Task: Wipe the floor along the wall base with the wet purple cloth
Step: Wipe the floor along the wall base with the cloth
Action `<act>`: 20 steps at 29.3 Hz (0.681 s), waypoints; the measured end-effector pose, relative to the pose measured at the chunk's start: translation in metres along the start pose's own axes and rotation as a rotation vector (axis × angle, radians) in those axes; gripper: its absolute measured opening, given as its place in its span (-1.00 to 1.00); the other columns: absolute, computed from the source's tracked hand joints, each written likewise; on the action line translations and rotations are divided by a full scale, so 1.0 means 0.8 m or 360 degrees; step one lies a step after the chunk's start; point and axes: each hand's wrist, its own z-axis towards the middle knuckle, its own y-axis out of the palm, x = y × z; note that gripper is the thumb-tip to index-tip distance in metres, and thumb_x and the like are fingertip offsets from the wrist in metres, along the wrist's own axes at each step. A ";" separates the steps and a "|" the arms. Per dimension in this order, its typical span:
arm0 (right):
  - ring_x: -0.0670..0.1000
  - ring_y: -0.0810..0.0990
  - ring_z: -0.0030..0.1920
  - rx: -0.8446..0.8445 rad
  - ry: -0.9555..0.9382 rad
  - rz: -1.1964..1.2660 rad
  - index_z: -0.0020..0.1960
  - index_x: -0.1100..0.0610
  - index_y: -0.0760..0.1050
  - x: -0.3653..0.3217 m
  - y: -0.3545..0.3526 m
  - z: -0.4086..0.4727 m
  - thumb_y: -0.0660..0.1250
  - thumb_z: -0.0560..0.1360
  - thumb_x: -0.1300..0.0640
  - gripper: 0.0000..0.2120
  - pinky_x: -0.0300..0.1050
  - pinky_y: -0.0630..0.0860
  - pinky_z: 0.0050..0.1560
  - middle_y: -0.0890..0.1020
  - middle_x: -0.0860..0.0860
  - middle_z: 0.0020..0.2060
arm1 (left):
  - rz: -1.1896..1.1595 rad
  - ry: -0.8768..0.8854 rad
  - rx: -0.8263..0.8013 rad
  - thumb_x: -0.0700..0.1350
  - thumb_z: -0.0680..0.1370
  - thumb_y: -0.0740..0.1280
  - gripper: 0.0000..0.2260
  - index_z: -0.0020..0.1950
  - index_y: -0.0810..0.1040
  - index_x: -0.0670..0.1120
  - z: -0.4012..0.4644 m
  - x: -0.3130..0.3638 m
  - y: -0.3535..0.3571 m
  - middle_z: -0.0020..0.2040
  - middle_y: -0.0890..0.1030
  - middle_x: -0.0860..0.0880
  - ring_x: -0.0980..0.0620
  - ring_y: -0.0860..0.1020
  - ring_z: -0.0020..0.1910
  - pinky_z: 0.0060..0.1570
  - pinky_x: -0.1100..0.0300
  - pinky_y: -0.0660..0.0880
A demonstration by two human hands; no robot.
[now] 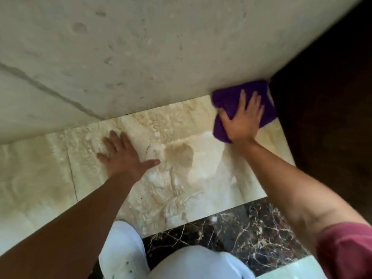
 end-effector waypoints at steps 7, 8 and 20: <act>0.25 0.11 0.61 0.0063 0.0401 0.0133 0.61 0.21 0.14 -0.047 0.016 0.035 0.04 0.45 -0.35 -0.09 0.22 -0.02 0.60 0.18 0.29 0.58 | -0.0054 0.0043 0.0130 0.65 0.21 0.16 0.29 0.63 -0.16 -0.18 0.000 -0.006 0.013 0.64 -0.16 -0.27 -0.30 -0.15 0.61 0.50 -0.32 0.00; 0.25 0.10 0.61 0.0029 0.0339 0.0127 0.61 0.22 0.13 -0.068 0.019 0.018 0.07 0.47 -0.33 -0.11 0.23 -0.02 0.60 0.18 0.29 0.58 | -0.0062 0.0044 0.0125 0.63 0.22 0.19 0.28 0.63 -0.15 -0.19 0.000 -0.006 0.012 0.64 -0.16 -0.27 -0.30 -0.15 0.61 0.50 -0.31 -0.01; 0.28 0.08 0.60 -0.0432 -0.0582 0.0034 0.63 0.16 0.06 -0.244 0.042 -0.145 0.12 0.54 -0.30 -0.18 0.24 -0.07 0.61 0.17 0.29 0.58 | 0.0100 -0.0039 0.0028 0.35 0.43 0.39 -0.01 0.64 -0.03 -0.06 -0.063 -0.106 -0.023 0.65 -0.12 -0.19 -0.24 -0.14 0.62 0.50 -0.36 0.00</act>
